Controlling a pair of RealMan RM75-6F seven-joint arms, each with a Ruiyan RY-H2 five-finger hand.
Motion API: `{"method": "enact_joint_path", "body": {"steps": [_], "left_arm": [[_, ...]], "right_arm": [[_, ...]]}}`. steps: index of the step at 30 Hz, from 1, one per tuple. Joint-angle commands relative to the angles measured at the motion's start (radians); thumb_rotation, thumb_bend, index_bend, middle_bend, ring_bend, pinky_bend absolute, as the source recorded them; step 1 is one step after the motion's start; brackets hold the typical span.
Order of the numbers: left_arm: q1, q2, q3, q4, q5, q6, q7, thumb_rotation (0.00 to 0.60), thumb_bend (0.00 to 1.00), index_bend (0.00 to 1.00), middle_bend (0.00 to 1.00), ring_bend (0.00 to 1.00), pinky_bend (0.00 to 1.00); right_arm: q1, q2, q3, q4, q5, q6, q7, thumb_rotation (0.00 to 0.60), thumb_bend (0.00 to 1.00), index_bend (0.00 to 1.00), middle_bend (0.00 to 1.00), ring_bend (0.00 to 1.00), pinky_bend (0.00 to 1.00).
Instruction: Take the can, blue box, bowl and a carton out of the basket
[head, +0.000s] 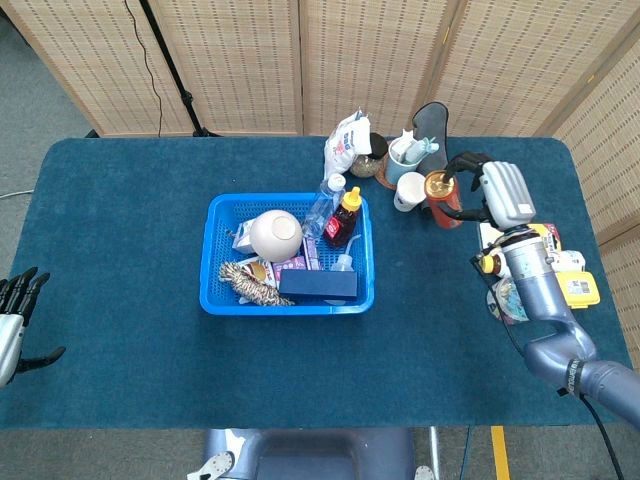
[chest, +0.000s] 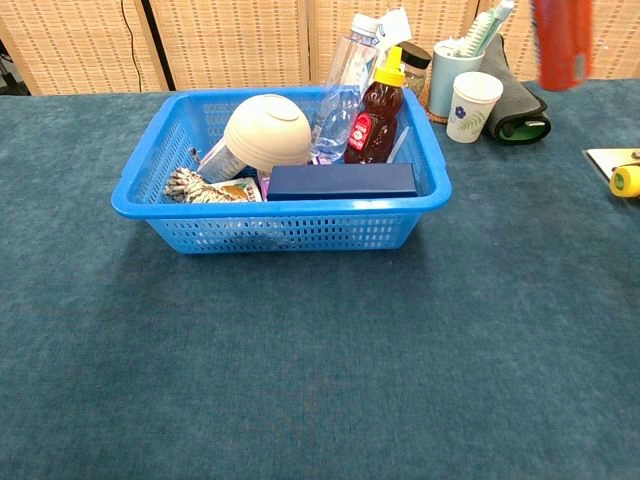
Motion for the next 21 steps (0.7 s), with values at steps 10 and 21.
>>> {"method": "enact_joint_path", "body": {"steps": [10, 21], "left_arm": [[0.003, 0.004, -0.001, -0.001, -0.004, 0.002, -0.008, 0.6, 0.1, 0.0, 0.0, 0.0, 0.0], [0.001, 0.006, -0.003, 0.002, -0.01, -0.003, -0.013, 0.6, 0.1, 0.0, 0.0, 0.0, 0.0]], "right_arm": [[-0.012, -0.094, -0.088, 0.102, -0.043, -0.056, 0.056, 0.6, 0.51, 0.48, 0.5, 0.39, 0.56], [-0.002, -0.068, -0.118, 0.079, -0.11, -0.053, 0.098, 0.6, 0.12, 0.0, 0.0, 0.02, 0.4]]}}
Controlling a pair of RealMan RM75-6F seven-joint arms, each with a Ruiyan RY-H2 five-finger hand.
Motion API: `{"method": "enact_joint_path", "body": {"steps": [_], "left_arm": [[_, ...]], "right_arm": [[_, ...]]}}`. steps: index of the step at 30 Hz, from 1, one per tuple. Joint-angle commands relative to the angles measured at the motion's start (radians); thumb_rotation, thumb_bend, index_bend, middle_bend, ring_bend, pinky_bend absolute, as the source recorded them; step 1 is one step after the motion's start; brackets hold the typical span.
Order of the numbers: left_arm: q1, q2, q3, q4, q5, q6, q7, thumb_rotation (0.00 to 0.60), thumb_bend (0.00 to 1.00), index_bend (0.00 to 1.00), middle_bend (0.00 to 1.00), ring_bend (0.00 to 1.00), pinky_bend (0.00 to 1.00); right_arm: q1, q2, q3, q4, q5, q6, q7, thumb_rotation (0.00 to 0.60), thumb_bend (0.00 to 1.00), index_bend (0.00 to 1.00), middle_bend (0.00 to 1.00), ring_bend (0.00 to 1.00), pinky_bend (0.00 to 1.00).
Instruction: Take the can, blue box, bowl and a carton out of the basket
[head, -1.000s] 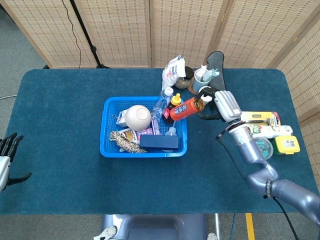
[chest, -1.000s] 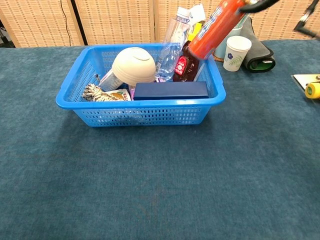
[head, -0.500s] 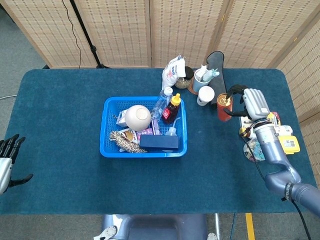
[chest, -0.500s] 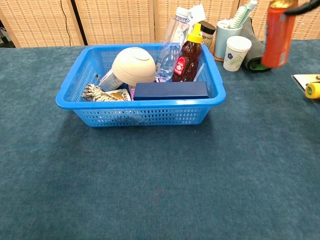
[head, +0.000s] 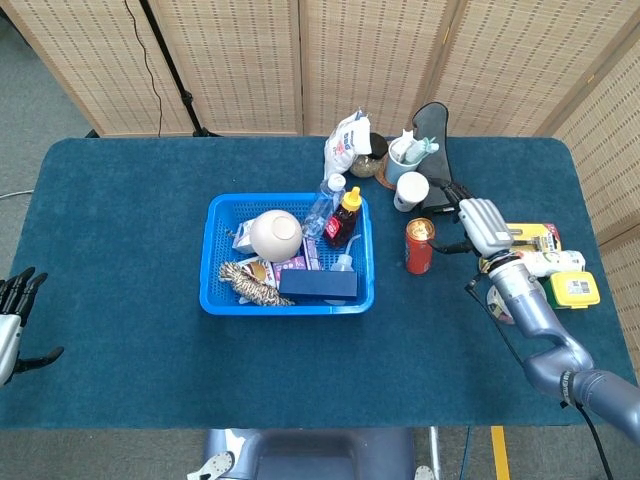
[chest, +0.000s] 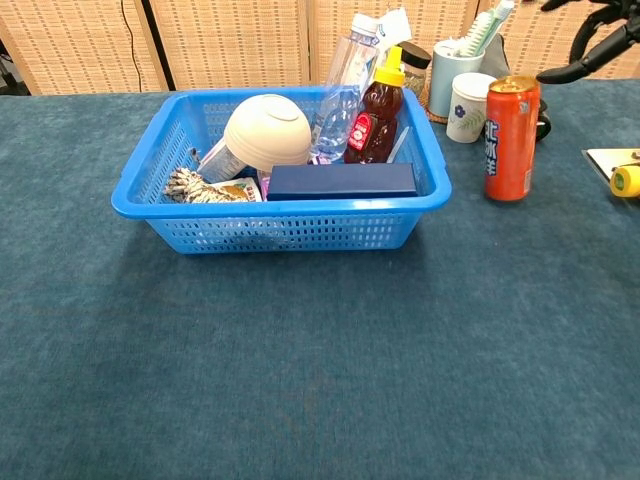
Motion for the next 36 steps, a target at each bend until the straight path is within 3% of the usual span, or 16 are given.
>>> {"method": "enact_joint_path", "body": {"steps": [1, 5, 8, 15, 25, 36], "left_arm": [[0.0, 0.0, 0.0, 0.0, -0.001, -0.001, 0.0, 0.6, 0.1, 0.0, 0.0, 0.0, 0.0], [-0.001, 0.0, 0.001, 0.0, 0.001, -0.002, 0.001, 0.6, 0.1, 0.0, 0.0, 0.0, 0.0], [-0.002, 0.0, 0.003, 0.0, 0.002, -0.006, 0.001, 0.6, 0.1, 0.0, 0.0, 0.0, 0.0], [-0.011, 0.0, 0.007, 0.004, 0.009, -0.023, -0.007, 0.6, 0.11, 0.0, 0.0, 0.0, 0.0], [-0.046, 0.0, -0.001, -0.002, 0.076, -0.028, -0.073, 0.6, 0.1, 0.0, 0.0, 0.0, 0.0], [-0.212, 0.051, -0.055, -0.069, 0.153, -0.175, -0.163, 0.6, 0.12, 0.0, 0.0, 0.0, 0.0]], "right_arm": [[-0.004, 0.012, 0.002, -0.021, 0.002, 0.008, -0.016, 0.6, 0.1, 0.0, 0.0, 0.01, 0.4], [-0.015, 0.045, 0.004, -0.072, 0.003, 0.025, -0.043, 0.6, 0.09, 0.0, 0.0, 0.0, 0.39], [-0.073, 0.118, -0.011, -0.16, -0.019, 0.108, -0.09, 0.6, 0.04, 0.0, 0.0, 0.0, 0.36], [-0.186, 0.205, -0.072, -0.23, -0.056, 0.219, -0.151, 0.6, 0.0, 0.0, 0.0, 0.0, 0.08], [-0.372, 0.197, -0.174, -0.19, -0.109, 0.406, -0.191, 0.6, 0.0, 0.0, 0.0, 0.0, 0.07], [-0.505, 0.178, -0.192, -0.203, -0.111, 0.551, -0.302, 0.6, 0.0, 0.0, 0.0, 0.0, 0.07]]}}
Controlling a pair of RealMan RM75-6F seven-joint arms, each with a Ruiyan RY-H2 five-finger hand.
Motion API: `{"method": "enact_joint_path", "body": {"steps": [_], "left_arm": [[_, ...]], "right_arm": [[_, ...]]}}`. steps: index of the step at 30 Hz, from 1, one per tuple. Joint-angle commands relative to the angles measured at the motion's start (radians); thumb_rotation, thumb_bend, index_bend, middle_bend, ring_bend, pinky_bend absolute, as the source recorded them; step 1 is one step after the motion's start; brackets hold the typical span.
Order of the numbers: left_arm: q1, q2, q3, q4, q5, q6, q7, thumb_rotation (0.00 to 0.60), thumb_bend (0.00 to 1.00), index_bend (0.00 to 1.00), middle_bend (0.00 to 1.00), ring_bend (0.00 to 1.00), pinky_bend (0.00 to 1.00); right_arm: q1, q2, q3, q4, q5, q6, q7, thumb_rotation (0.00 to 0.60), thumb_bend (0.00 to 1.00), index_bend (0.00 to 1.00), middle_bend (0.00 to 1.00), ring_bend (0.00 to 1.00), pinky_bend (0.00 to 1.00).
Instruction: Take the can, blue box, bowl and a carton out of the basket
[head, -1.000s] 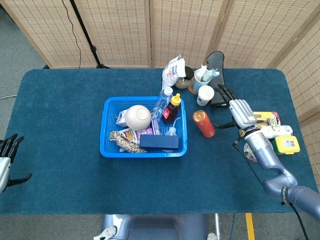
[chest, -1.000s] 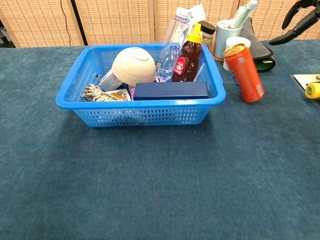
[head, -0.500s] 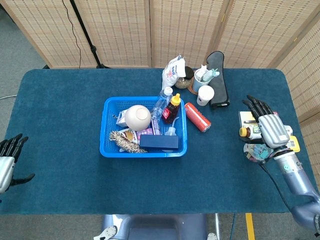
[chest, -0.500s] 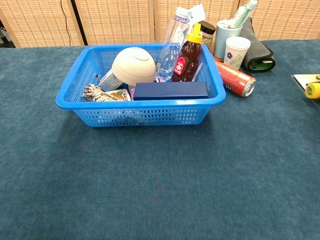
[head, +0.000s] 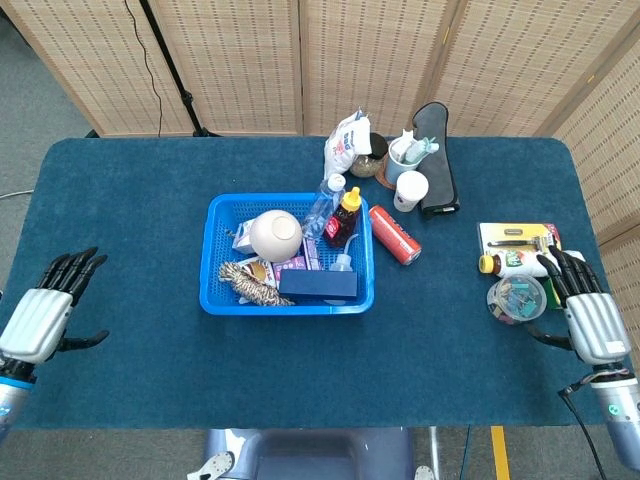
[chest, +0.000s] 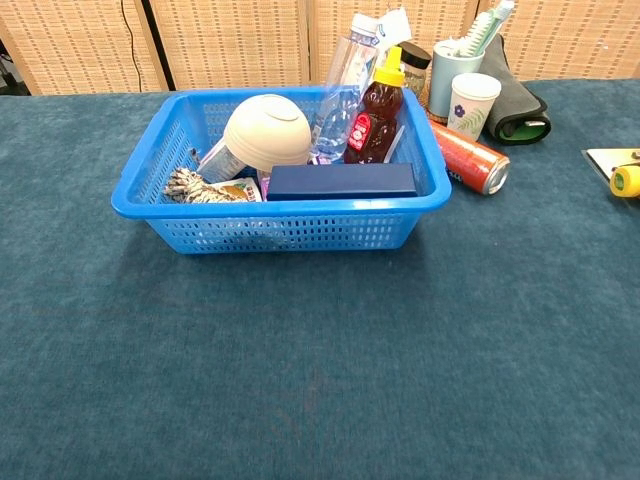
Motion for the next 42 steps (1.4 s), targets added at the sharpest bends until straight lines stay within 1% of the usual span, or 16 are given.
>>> {"method": "enact_joint_path", "body": {"steps": [1, 7, 10, 19, 23, 26, 31, 36, 39, 42], "left_arm": [[-0.078, 0.016, -0.027, -0.007, 0.031, -0.078, -0.066, 0.6, 0.12, 0.0, 0.0, 0.0, 0.0], [-0.18, 0.001, -0.047, 0.007, 0.065, -0.172, -0.146, 0.6, 0.12, 0.0, 0.0, 0.0, 0.0], [-0.241, -0.032, -0.064, 0.012, 0.065, -0.23, -0.147, 0.6, 0.13, 0.0, 0.0, 0.0, 0.0], [-0.389, -0.14, -0.121, 0.033, -0.043, -0.394, -0.069, 0.6, 0.12, 0.0, 0.0, 0.0, 0.0], [-0.46, -0.221, -0.148, 0.065, -0.115, -0.463, 0.001, 0.6, 0.12, 0.0, 0.0, 0.0, 0.0], [-0.503, -0.264, -0.163, 0.079, -0.162, -0.5, 0.052, 0.6, 0.12, 0.0, 0.0, 0.0, 0.0], [-0.586, -0.338, -0.183, 0.115, -0.278, -0.574, 0.157, 0.6, 0.12, 0.0, 0.0, 0.0, 0.0], [-0.652, -0.402, -0.205, 0.149, -0.388, -0.602, 0.23, 0.6, 0.12, 0.0, 0.0, 0.0, 0.0], [-0.692, -0.424, -0.207, 0.164, -0.459, -0.613, 0.288, 0.6, 0.12, 0.0, 0.0, 0.0, 0.0], [-0.757, -0.458, -0.202, 0.188, -0.569, -0.63, 0.376, 0.6, 0.12, 0.0, 0.0, 0.0, 0.0]], "right_arm": [[-0.023, 0.003, 0.001, -0.007, -0.002, 0.025, -0.017, 0.6, 0.0, 0.0, 0.0, 0.0, 0.07], [-0.049, 0.008, 0.015, -0.008, 0.006, 0.054, -0.052, 0.6, 0.0, 0.0, 0.0, 0.0, 0.07], [-0.058, 0.013, 0.022, -0.01, 0.01, 0.06, -0.081, 0.6, 0.0, 0.0, 0.0, 0.0, 0.07], [-0.067, 0.024, 0.031, -0.033, 0.004, 0.054, -0.084, 0.6, 0.0, 0.0, 0.0, 0.0, 0.07], [-0.068, 0.026, 0.035, -0.033, 0.007, 0.044, -0.072, 0.6, 0.0, 0.0, 0.0, 0.0, 0.07], [-0.069, 0.026, 0.038, -0.03, 0.011, 0.036, -0.063, 0.6, 0.0, 0.0, 0.0, 0.0, 0.07], [-0.071, 0.027, 0.045, -0.027, 0.014, 0.028, -0.051, 0.6, 0.0, 0.0, 0.0, 0.0, 0.07], [-0.073, 0.027, 0.051, -0.024, 0.015, 0.024, -0.044, 0.6, 0.0, 0.0, 0.0, 0.0, 0.07], [-0.074, 0.026, 0.054, -0.022, 0.017, 0.022, -0.041, 0.6, 0.0, 0.0, 0.0, 0.0, 0.07], [-0.074, 0.024, 0.059, -0.015, 0.019, 0.014, -0.035, 0.6, 0.0, 0.0, 0.0, 0.0, 0.07]]}}
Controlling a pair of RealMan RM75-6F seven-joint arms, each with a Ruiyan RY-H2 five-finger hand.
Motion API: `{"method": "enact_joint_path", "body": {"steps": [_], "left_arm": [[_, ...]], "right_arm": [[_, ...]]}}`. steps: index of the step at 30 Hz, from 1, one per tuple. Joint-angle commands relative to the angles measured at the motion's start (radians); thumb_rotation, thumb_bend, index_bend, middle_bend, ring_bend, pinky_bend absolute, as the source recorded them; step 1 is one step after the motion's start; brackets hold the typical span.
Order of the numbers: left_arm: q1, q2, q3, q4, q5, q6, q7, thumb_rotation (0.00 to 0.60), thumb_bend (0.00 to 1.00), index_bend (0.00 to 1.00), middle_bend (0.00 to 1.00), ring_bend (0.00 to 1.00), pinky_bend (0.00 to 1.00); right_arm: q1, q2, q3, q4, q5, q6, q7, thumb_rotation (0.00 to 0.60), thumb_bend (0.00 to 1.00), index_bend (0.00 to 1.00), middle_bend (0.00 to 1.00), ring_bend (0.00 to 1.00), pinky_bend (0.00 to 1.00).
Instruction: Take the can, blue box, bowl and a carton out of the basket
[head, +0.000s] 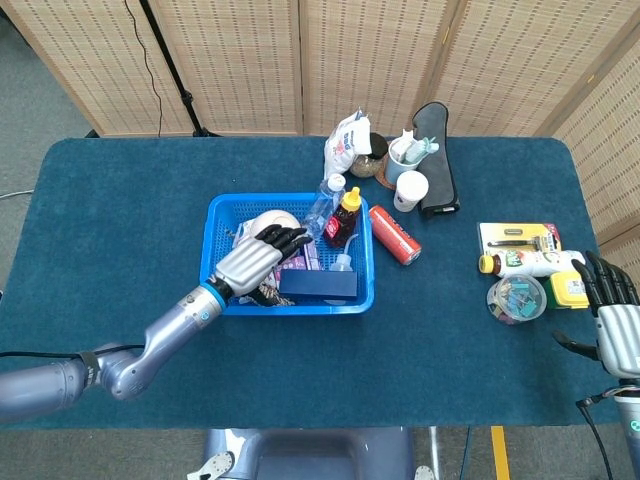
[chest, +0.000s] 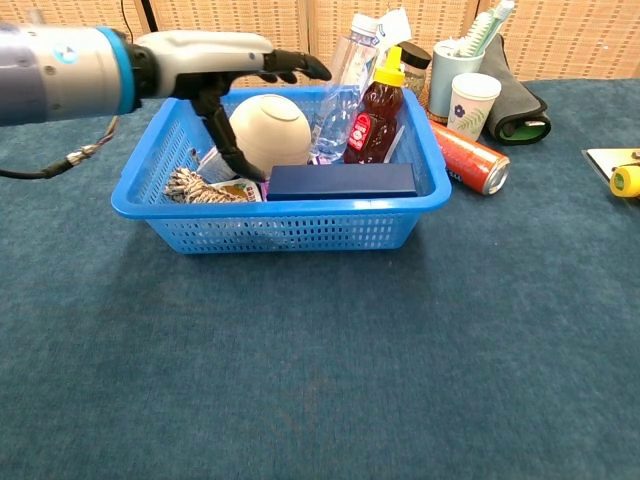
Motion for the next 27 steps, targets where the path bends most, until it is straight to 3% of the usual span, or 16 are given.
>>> {"method": "enact_joint_path", "body": {"steps": [1, 15, 27], "left_arm": [[-0.086, -0.048, 0.001, 0.032, -0.134, -0.022, 0.107, 0.6, 0.12, 0.0, 0.0, 0.0, 0.0], [-0.207, -0.099, 0.053, 0.04, -0.343, 0.013, 0.257, 0.6, 0.12, 0.0, 0.0, 0.0, 0.0], [-0.271, -0.129, 0.094, 0.07, -0.446, 0.042, 0.316, 0.6, 0.13, 0.0, 0.0, 0.0, 0.0]], "right_arm": [[0.0, -0.001, 0.003, 0.005, 0.001, -0.004, 0.004, 0.6, 0.0, 0.0, 0.0, 0.0, 0.07], [-0.005, -0.002, 0.013, 0.005, -0.002, -0.005, 0.01, 0.6, 0.0, 0.0, 0.0, 0.0, 0.07], [-0.007, 0.001, 0.017, 0.0, -0.012, -0.004, 0.023, 0.6, 0.0, 0.0, 0.0, 0.0, 0.07]]}}
